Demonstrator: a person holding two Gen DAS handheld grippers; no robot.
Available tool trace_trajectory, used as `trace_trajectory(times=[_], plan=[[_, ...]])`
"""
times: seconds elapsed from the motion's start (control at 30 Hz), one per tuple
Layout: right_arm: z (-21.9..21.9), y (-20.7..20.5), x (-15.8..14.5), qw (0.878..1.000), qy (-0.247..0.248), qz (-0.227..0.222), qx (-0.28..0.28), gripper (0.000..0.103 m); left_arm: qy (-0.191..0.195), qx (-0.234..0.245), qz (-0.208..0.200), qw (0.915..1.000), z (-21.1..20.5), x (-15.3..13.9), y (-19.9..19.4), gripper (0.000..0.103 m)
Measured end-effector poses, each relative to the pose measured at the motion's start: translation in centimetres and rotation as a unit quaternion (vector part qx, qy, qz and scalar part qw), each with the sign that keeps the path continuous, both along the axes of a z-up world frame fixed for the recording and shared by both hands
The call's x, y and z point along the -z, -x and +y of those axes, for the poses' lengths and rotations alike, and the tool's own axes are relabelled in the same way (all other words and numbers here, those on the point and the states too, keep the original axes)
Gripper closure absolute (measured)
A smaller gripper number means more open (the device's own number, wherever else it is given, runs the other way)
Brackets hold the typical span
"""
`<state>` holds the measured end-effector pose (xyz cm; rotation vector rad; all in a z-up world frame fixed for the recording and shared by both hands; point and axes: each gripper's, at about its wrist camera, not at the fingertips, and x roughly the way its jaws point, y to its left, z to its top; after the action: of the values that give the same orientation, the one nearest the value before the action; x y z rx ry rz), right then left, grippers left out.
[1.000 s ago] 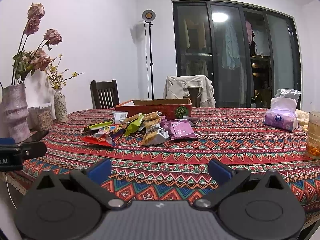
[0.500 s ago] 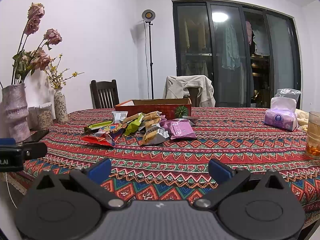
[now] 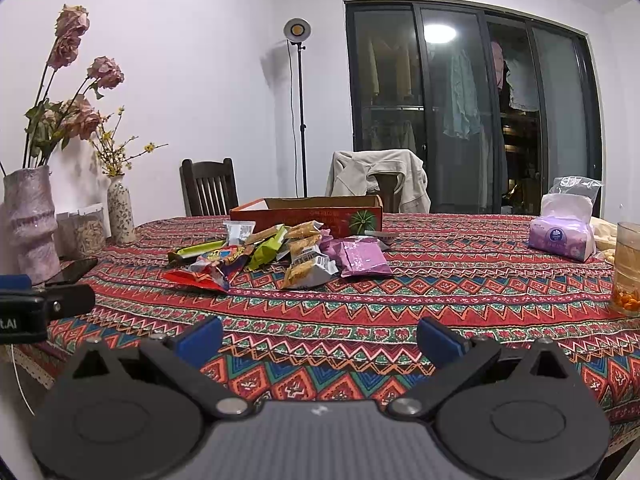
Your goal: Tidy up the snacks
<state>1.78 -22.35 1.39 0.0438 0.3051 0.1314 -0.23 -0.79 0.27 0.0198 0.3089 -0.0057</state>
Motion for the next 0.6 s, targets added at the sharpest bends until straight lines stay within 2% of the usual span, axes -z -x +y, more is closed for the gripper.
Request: trace_trajectory(times=[0.6], plan=[[-0.03,0.05,0.25,1.000,0.001,0.003,0.000,0.000,-0.001,-0.001,0.002,1.0000,-0.06,0.16,-0.05,0.000]])
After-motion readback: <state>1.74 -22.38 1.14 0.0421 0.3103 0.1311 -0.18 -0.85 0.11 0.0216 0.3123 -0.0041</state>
